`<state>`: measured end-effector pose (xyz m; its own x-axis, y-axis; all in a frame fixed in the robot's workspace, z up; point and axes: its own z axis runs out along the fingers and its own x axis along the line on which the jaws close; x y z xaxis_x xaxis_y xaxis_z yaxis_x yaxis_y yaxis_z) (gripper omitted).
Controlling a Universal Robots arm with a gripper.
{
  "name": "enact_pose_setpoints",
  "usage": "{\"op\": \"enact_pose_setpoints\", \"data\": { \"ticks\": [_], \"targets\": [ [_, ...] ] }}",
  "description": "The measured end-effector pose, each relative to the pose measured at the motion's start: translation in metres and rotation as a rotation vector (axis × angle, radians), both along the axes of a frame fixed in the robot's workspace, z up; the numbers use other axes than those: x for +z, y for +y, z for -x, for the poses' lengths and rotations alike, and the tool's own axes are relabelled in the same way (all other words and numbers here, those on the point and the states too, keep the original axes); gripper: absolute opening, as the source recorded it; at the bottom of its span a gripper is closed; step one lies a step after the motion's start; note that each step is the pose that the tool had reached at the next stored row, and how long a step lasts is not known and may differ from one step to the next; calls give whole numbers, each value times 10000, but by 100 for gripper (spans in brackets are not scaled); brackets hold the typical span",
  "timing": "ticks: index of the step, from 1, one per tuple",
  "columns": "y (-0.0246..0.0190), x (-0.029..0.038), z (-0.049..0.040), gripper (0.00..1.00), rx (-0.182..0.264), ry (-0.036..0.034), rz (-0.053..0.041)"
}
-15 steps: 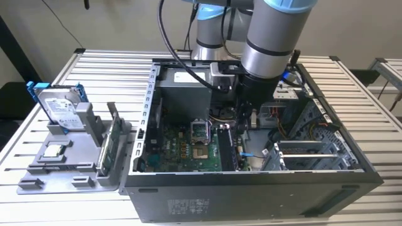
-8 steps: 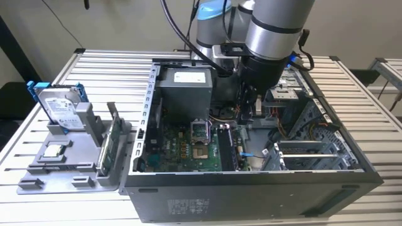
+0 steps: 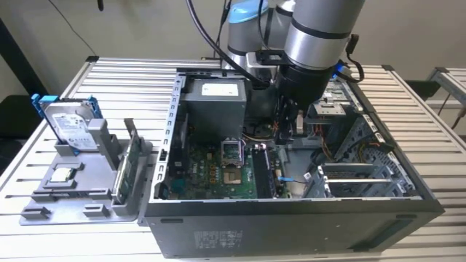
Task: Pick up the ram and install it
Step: 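Press down the ram until it locks into place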
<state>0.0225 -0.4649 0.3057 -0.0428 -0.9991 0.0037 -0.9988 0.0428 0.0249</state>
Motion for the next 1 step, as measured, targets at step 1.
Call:
{"op": "enact_pose_setpoints", "data": {
  "ticks": [1],
  "targets": [
    [0, 0, 0, 11, -1, 0, 0]
  ]
}}
